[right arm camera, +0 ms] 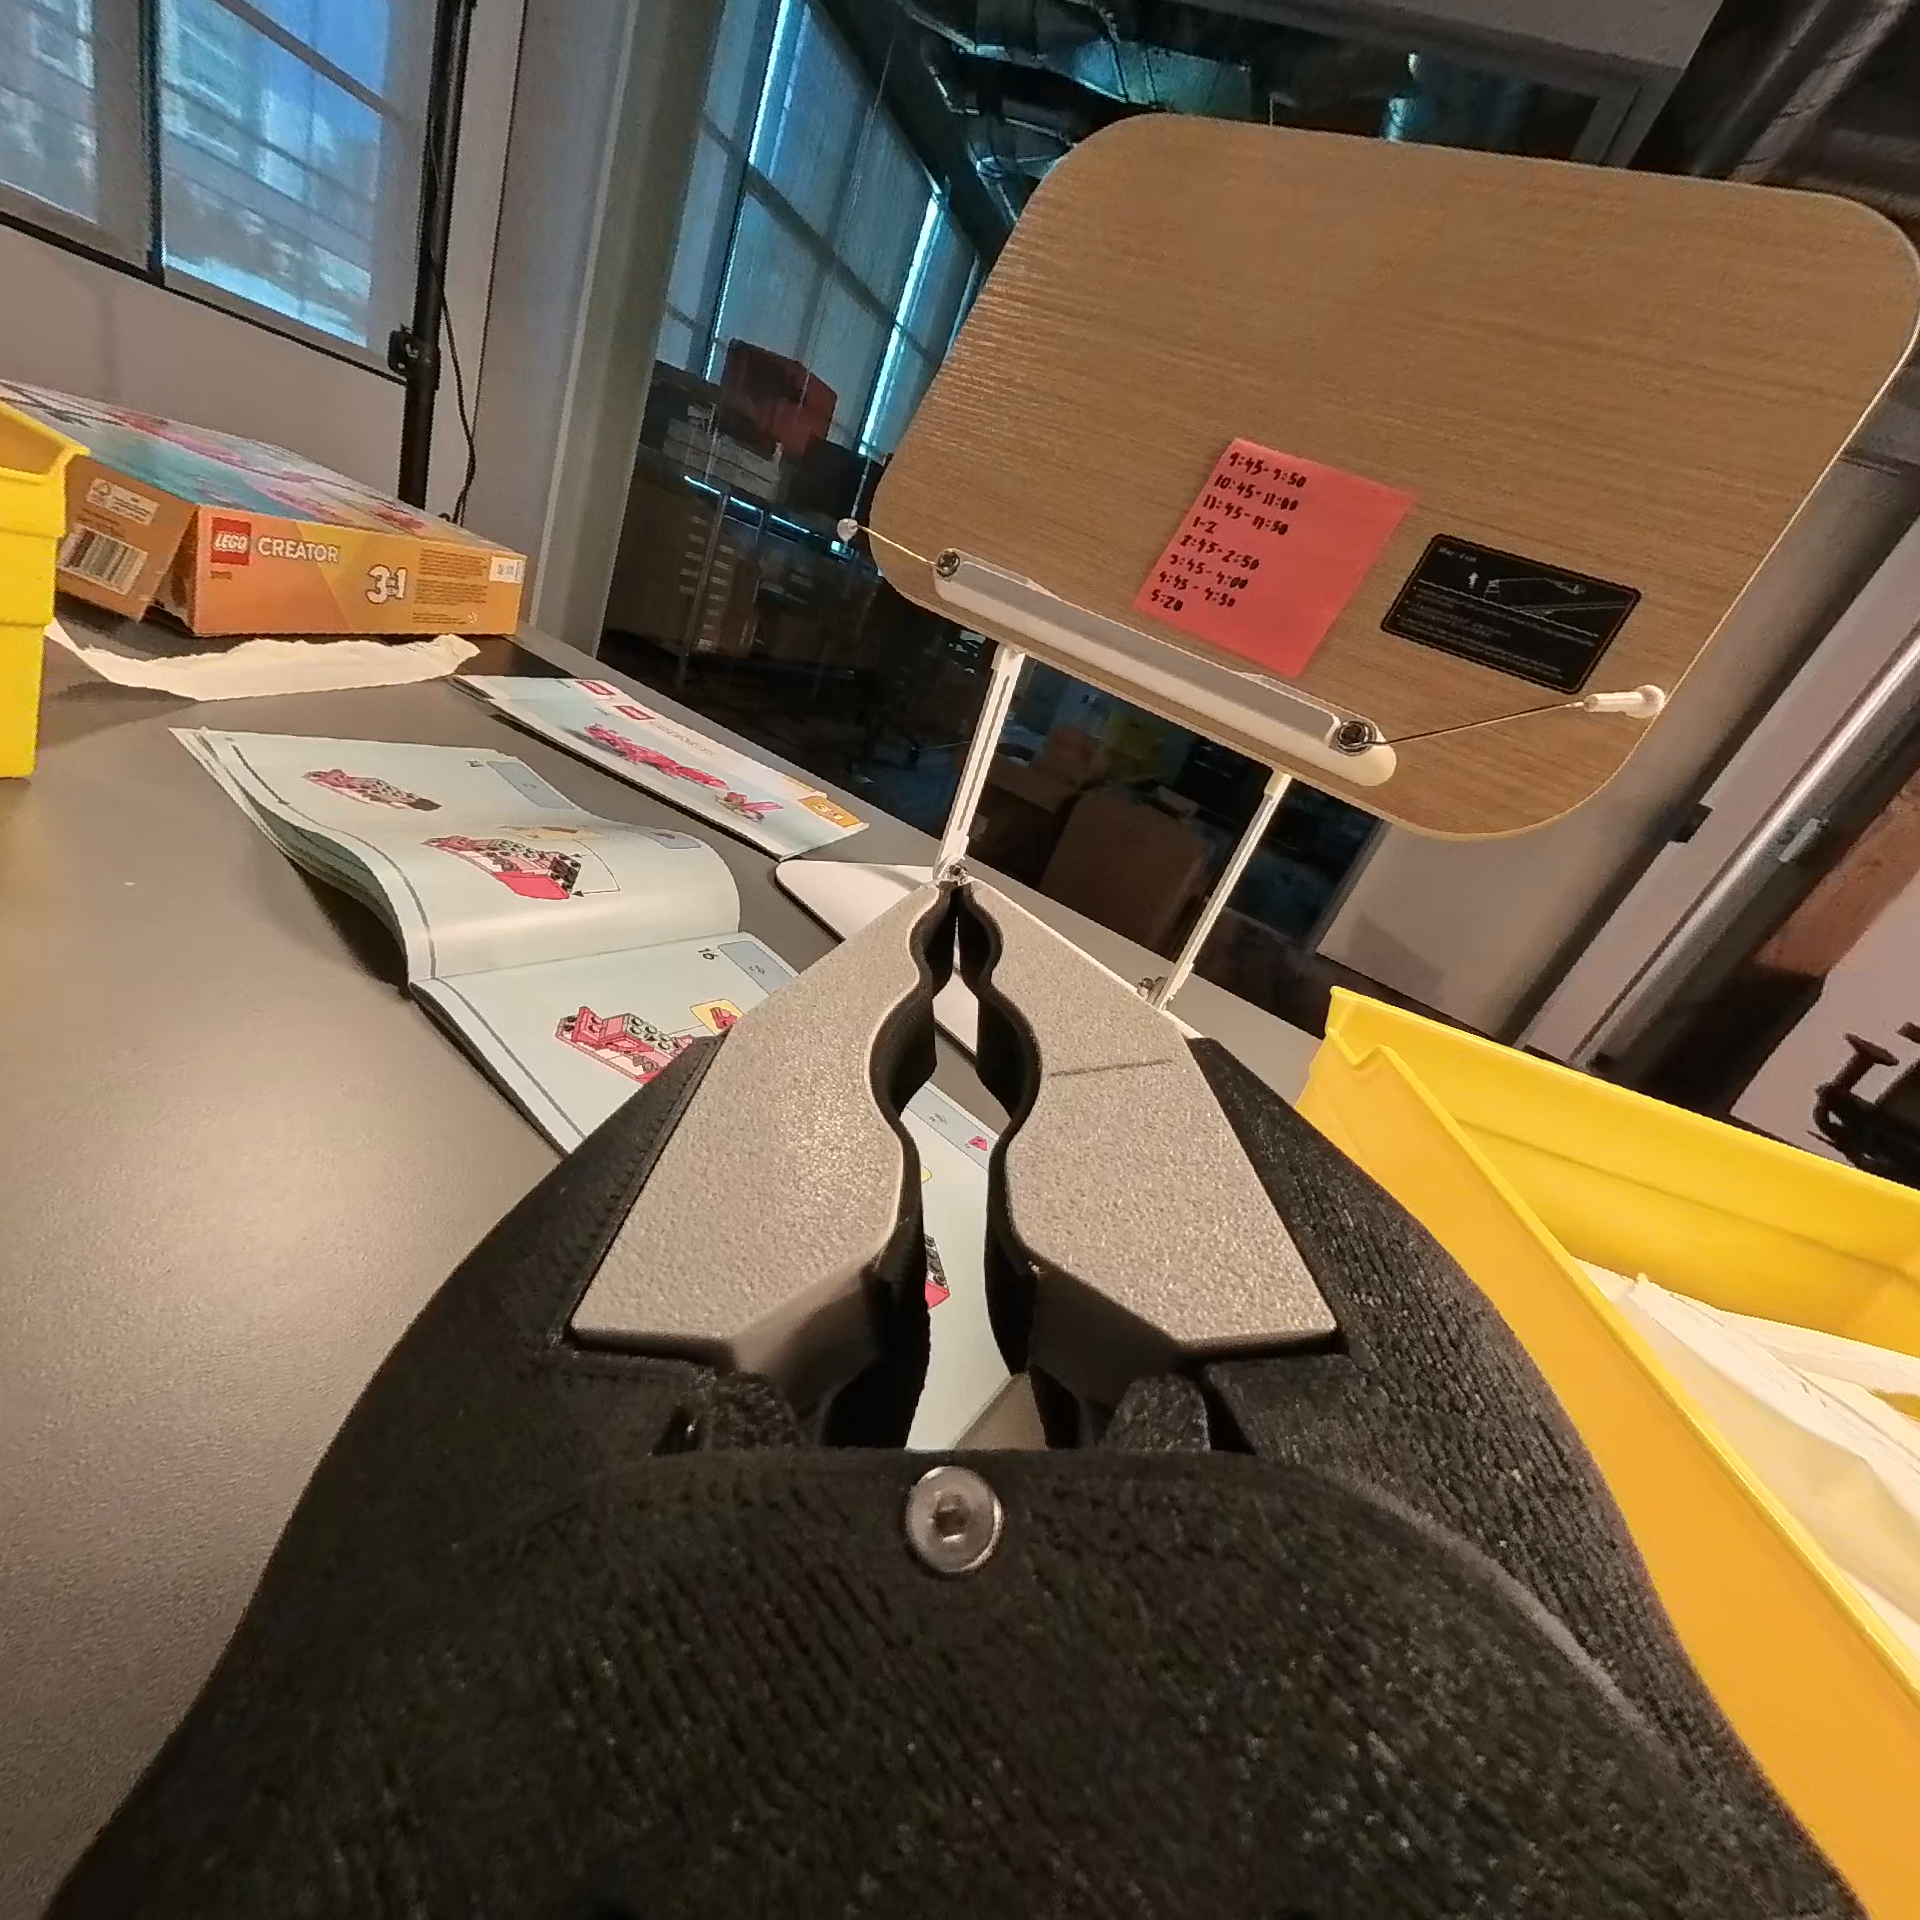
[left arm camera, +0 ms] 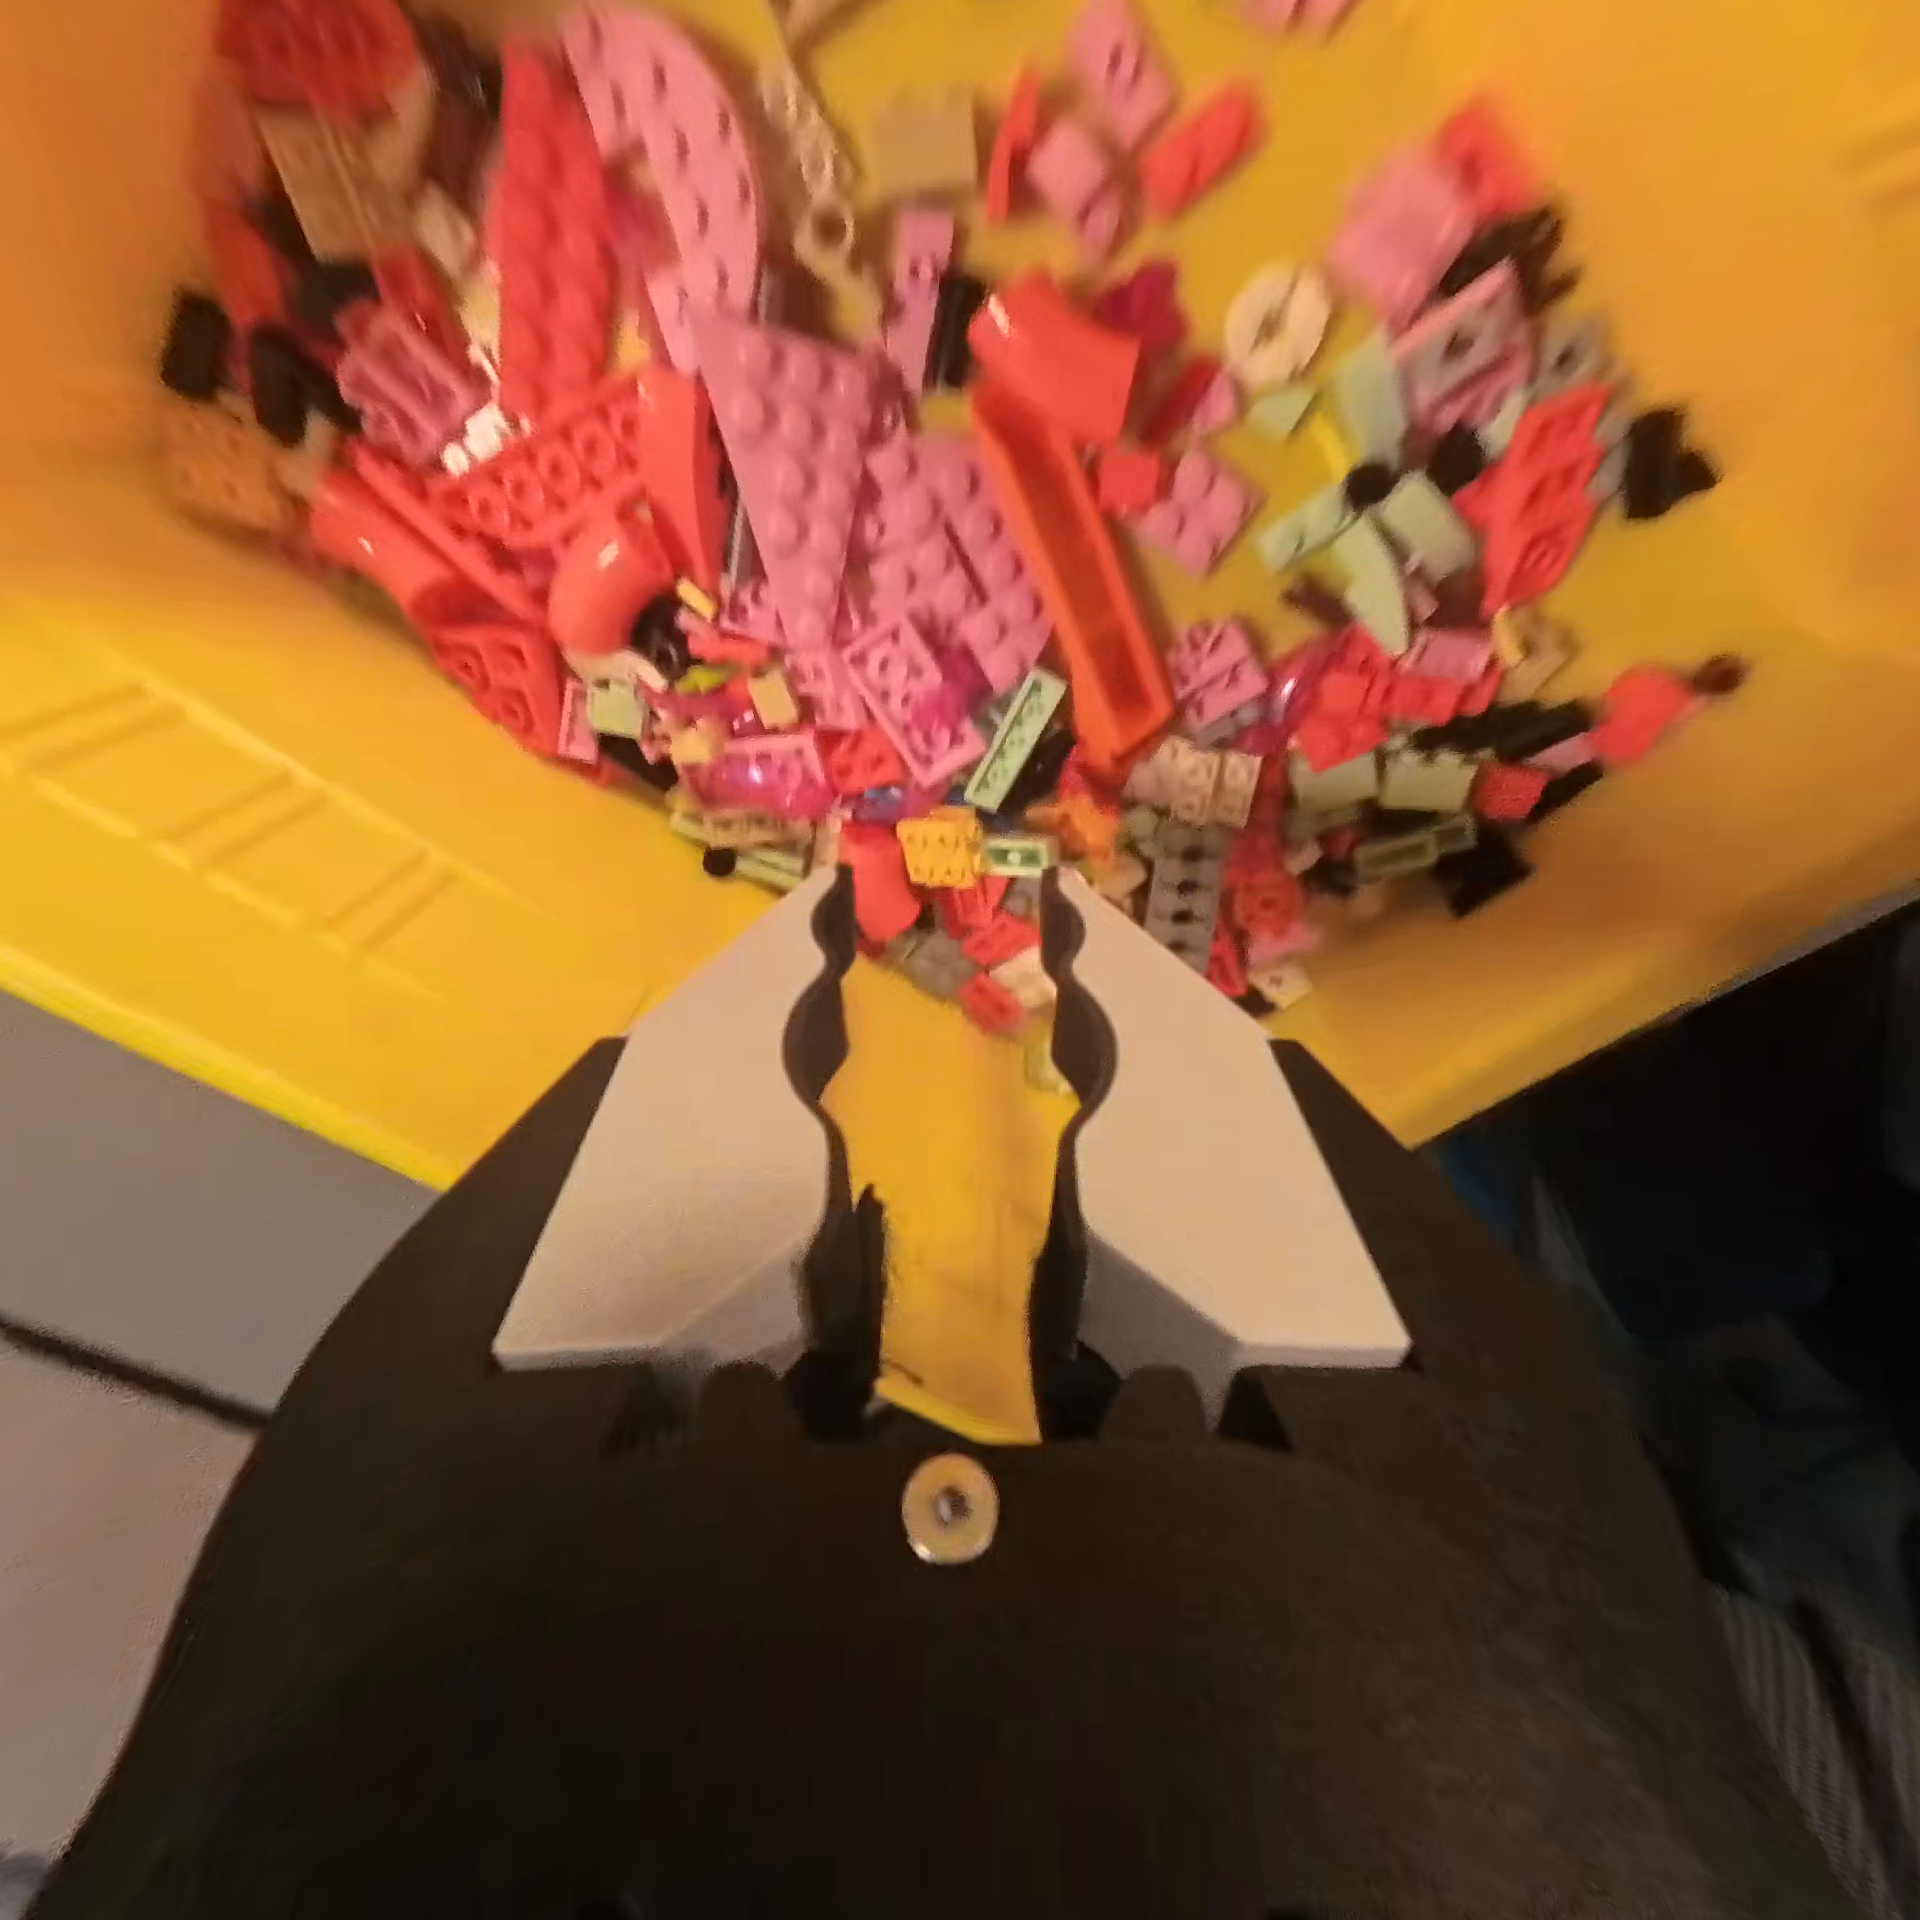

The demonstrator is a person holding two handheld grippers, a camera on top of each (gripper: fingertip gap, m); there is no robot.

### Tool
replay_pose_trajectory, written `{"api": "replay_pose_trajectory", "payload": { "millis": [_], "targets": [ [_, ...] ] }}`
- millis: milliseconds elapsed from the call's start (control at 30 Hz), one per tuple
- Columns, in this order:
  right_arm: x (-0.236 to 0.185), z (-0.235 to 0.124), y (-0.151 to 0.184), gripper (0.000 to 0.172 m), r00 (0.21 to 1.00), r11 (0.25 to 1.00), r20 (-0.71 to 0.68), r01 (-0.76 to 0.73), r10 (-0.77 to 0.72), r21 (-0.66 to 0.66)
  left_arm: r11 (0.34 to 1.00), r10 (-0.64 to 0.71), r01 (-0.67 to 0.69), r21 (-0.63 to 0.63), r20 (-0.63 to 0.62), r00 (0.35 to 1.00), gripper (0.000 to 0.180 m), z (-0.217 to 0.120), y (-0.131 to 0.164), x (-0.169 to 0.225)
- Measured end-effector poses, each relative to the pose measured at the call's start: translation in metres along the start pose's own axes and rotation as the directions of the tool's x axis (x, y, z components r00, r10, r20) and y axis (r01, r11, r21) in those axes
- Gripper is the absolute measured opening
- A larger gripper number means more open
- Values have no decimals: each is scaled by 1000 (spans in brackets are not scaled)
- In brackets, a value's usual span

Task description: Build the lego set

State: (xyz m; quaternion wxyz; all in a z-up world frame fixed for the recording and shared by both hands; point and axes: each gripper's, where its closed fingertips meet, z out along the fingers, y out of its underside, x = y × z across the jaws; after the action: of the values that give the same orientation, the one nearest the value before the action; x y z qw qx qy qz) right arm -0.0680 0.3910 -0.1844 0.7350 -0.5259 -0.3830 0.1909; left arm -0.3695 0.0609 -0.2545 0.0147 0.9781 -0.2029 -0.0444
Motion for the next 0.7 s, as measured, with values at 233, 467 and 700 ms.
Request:
{"api": "replay_pose_trajectory", "payload": {
  "millis": [233,467,700],
  "targets": [
    [0,0,-1,0,1000,1000,2,-6,6,4,965,43,-59,-256,-71,997,8,26,34,21],
    [1,-1,-1,0,1000,1000,2,-14,14,8,961,-12,6,-277,-21,1000,25,37,35,12],
    [1,-1,-2,0,1000,1000,2,-25,25,13,961,-7,-17,-275,-88,996,10,38,34,19]
  ]
}}
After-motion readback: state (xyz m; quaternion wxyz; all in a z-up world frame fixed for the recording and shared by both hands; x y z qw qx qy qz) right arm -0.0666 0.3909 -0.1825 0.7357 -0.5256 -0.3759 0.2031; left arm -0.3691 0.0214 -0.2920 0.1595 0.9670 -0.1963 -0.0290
